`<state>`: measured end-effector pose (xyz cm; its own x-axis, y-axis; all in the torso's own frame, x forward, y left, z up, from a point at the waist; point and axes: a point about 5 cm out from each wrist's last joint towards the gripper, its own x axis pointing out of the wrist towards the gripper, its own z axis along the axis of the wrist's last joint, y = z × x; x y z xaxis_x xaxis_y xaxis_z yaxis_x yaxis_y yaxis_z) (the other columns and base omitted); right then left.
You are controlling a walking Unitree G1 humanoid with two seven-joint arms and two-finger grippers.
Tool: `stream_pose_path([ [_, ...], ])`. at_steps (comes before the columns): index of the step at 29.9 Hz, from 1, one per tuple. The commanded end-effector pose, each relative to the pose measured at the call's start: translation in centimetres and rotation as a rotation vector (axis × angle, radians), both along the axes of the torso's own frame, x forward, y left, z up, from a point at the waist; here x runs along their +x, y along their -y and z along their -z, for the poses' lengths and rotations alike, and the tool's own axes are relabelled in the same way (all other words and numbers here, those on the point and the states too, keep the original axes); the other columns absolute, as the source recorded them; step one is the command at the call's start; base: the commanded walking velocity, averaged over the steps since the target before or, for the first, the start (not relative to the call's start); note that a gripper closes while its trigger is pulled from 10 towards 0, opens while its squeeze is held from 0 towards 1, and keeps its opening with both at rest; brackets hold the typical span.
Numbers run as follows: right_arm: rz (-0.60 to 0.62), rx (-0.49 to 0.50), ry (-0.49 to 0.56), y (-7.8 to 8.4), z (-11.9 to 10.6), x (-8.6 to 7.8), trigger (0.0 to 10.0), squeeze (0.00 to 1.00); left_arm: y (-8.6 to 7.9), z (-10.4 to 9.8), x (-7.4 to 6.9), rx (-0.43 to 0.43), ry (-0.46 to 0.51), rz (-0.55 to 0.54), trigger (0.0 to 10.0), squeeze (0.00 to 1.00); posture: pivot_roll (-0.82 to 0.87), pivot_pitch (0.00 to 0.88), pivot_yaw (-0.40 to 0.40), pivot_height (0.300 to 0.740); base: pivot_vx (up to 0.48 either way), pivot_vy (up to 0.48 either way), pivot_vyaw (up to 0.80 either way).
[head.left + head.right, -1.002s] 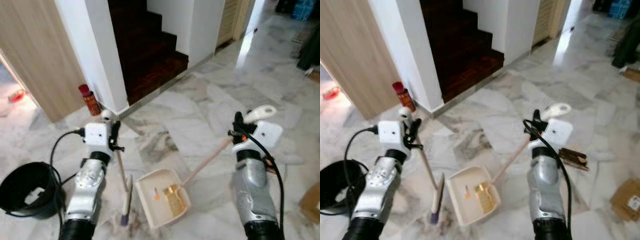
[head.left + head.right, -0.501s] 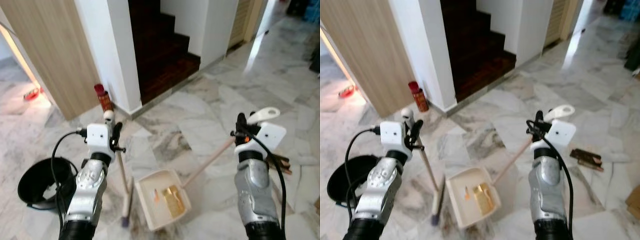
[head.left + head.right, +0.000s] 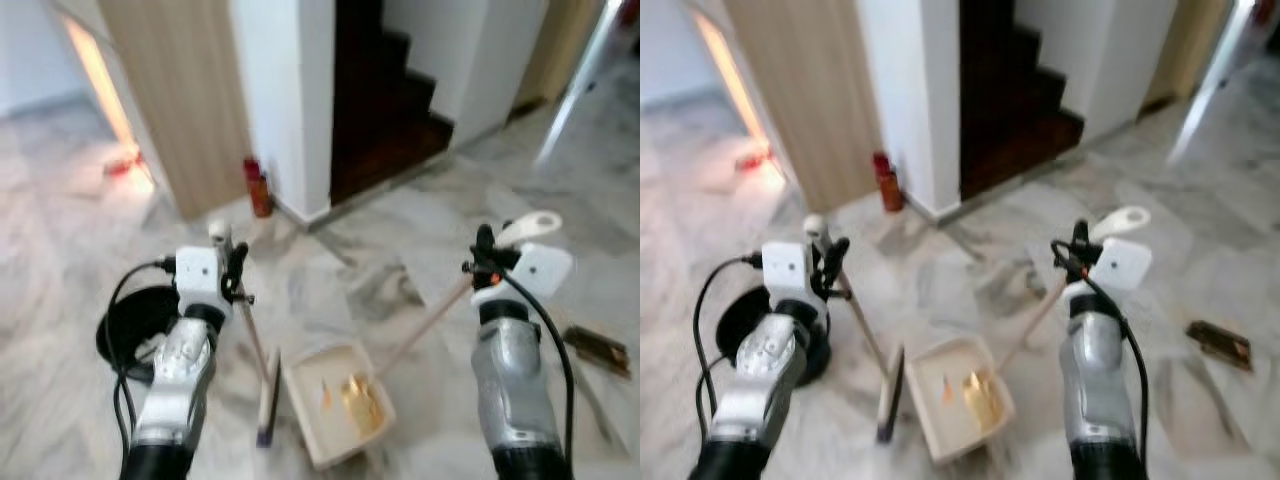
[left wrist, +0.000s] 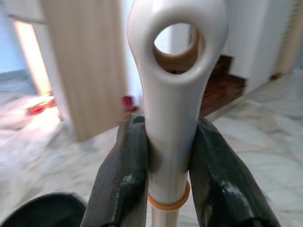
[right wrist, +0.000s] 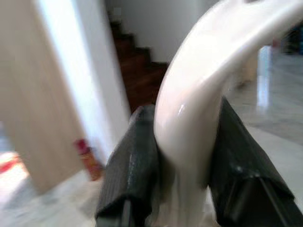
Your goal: Sweep floor
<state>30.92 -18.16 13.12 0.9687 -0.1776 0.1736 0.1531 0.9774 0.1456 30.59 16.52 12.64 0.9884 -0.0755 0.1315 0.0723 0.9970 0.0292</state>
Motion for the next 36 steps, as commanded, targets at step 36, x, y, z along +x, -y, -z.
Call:
stream_pose_path([
  [36,0.015,0.018,0.054,0.66,-1.37,0.12,10.0,0.0,0.8,-1.45,0.36,-0.003,0.051,0.03,10.0,0.0,0.01,0.0,0.02,0.74,0.0,0.274,0.0],
])
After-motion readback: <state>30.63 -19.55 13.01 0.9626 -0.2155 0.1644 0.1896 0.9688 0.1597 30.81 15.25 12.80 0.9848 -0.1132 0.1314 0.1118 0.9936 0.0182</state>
